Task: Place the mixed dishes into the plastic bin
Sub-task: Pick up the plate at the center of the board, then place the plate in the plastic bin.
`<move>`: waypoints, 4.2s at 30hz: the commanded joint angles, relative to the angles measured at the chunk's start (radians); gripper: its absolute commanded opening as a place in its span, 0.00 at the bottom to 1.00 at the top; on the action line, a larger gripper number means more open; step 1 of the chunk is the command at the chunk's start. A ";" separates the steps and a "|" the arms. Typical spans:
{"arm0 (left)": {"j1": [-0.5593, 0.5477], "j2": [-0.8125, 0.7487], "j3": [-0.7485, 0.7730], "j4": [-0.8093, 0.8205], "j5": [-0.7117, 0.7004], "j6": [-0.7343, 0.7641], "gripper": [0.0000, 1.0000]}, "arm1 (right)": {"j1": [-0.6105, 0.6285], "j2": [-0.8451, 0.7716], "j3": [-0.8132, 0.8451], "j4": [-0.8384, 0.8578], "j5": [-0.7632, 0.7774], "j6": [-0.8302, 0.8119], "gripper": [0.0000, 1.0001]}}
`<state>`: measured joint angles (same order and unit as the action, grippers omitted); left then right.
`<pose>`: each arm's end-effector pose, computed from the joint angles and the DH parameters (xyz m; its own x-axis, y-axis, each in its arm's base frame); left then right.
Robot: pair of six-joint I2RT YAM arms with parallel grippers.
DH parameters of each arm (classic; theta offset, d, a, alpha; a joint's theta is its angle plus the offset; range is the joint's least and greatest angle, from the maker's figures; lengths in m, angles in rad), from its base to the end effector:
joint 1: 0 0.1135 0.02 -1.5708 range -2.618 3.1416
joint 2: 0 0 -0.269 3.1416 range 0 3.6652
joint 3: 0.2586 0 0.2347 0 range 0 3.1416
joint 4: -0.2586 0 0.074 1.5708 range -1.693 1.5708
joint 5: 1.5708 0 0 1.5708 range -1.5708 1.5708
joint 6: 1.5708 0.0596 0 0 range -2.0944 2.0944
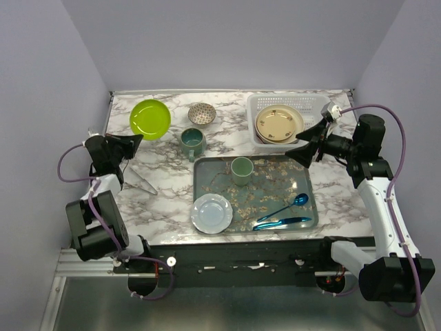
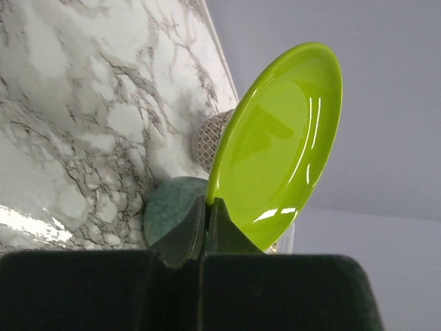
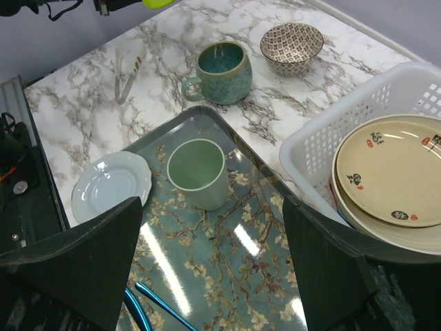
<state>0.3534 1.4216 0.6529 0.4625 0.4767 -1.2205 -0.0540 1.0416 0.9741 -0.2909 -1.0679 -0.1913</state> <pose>0.2964 0.0802 0.2266 -0.1938 -0.9610 -0.1973 -0.2303 0.2401 -0.9430 0.2133 0.0408 0.3542 -0.1930 -0.0813 -0.9778 -0.8454 0.5196 0.1237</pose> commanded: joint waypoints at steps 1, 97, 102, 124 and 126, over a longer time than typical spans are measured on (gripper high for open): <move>-0.028 -0.130 -0.051 0.074 0.074 -0.022 0.00 | -0.003 0.008 0.000 -0.021 -0.041 -0.002 0.90; -1.317 -0.136 0.200 -0.162 -0.868 0.377 0.54 | 0.017 0.224 -0.052 0.162 0.042 0.417 0.01; -1.300 -0.200 0.162 -0.189 -0.854 0.441 0.80 | 0.008 0.222 -0.049 0.164 0.023 0.415 0.00; -1.045 -0.572 0.215 -0.706 -0.740 0.789 0.99 | -0.046 0.239 0.011 0.113 0.049 0.308 0.00; -1.044 -0.602 0.266 -0.781 -0.768 0.855 0.99 | -0.046 0.259 0.024 0.105 0.055 0.297 0.01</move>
<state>-0.6937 0.8883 0.8196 -0.1413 -0.2577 -0.5110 -0.0937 1.2678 0.9417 -0.1665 -1.0389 0.1444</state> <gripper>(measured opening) 0.985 0.023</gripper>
